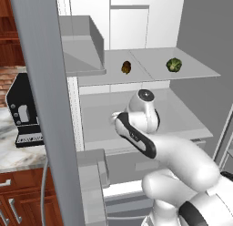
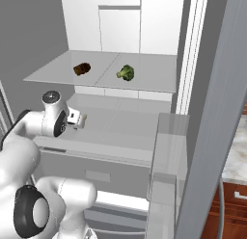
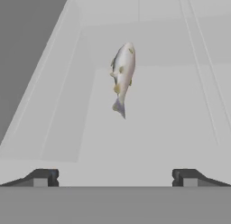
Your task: Gather the broccoli and sweet potato from the fridge and place them on a tray on the dining counter. Then gather the chicken drumstick and fish from the fridge and place them on the other tray.
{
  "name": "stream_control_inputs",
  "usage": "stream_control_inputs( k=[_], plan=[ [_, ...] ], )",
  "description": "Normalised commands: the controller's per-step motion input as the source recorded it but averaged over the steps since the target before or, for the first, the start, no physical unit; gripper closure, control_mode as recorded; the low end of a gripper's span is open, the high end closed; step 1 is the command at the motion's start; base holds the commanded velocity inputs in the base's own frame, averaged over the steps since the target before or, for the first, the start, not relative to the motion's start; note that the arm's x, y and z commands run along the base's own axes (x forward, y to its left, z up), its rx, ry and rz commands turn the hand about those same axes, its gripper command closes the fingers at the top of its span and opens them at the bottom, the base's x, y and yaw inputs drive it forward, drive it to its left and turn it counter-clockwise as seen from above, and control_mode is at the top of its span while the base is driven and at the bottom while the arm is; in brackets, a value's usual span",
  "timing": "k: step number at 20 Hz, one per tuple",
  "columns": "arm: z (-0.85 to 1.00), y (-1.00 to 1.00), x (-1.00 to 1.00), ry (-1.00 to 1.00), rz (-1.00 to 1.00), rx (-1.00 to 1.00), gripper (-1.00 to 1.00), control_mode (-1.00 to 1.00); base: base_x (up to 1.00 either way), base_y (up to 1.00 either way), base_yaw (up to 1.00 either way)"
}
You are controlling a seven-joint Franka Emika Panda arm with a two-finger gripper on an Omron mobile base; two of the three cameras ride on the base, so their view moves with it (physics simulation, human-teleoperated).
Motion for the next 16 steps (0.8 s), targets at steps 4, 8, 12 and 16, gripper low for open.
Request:
stream_control_inputs(
  k=[4, 8, 12, 16],
  plan=[
    [-0.14, 0.00, 0.37, 0.00, 0.00, 0.00, -1.00, -1.00, 0.00, 0.00, 0.00],
    [-0.17, 0.01, 0.33, 0.00, 0.00, 0.00, -1.00, -1.00, 0.00, 0.00, 0.00],
    [-0.14, 0.01, 0.34, 0.00, 0.00, 0.00, -1.00, -1.00, 0.00, 0.00, 0.00],
    [-0.15, 0.01, 0.32, 0.00, -0.01, 0.00, -1.00, -1.00, 0.00, 0.00, 0.00]
  ],
)
